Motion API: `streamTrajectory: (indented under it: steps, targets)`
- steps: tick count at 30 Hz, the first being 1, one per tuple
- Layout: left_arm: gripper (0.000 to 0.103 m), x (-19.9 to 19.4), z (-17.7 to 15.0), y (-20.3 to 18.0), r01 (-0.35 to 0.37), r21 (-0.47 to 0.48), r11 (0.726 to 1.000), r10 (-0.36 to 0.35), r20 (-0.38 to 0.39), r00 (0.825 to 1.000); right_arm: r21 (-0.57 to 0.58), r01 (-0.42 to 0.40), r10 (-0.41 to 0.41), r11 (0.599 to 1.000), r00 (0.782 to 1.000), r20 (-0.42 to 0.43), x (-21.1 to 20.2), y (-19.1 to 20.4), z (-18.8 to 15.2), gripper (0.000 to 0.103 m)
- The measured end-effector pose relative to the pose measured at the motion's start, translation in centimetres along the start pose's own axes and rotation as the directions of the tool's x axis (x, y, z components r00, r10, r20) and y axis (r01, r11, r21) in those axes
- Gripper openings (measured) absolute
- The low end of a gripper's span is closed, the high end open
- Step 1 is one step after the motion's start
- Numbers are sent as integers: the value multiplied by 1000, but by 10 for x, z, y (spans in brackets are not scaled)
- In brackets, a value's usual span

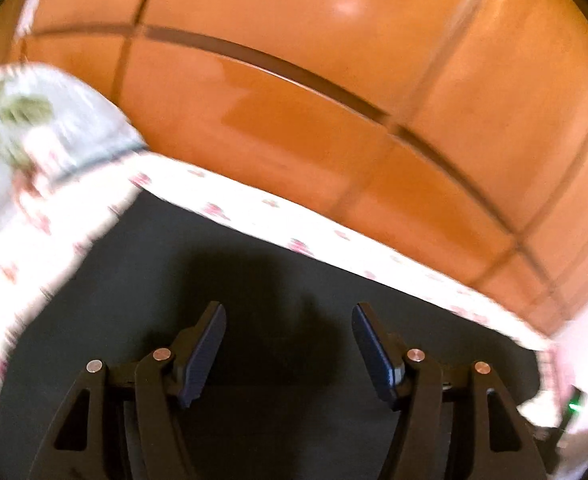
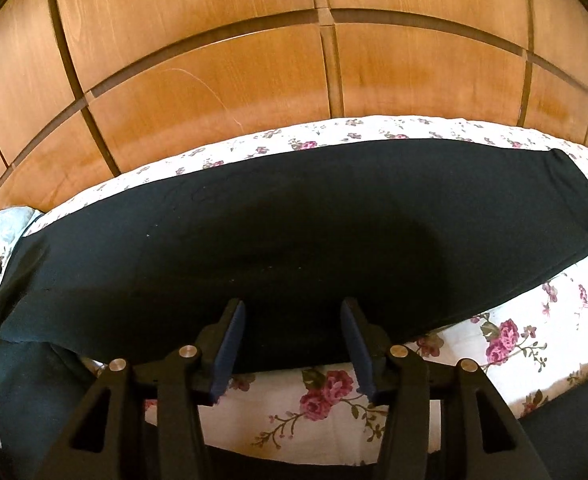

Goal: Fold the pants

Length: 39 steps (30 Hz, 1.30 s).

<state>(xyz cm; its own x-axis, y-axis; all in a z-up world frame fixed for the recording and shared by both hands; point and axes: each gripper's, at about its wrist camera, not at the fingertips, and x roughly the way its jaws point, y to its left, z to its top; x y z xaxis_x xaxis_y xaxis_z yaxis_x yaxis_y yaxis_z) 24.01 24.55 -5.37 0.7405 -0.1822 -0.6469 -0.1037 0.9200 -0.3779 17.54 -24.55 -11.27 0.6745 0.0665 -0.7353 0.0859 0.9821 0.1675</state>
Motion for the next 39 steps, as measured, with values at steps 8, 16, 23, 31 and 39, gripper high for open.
streamTrajectory:
  steps: [8,16,23,31,39]
  targets:
    - [66,35,58,68,-259,-8,966,259,-26,966,14,-18,18,1000,1000,7,3,-3,1,52]
    - [64,76,61,81,-250,9,968,249,-91,964,14,-17,17,1000,1000,11,2,-2,1,52]
    - [39,87,54,69,-297,81,951,303,-77,950,10,-13,12,1000,1000,12,3,0,2,52]
    - [10,58,54,52,-270,133,953,276,-28,961,10,-10,10,1000,1000,19,4,0,2,52]
    - [10,-25,40,36,-69,60,996,63,98,993,13,-14,14,1000,1000,20,3,0,2,52]
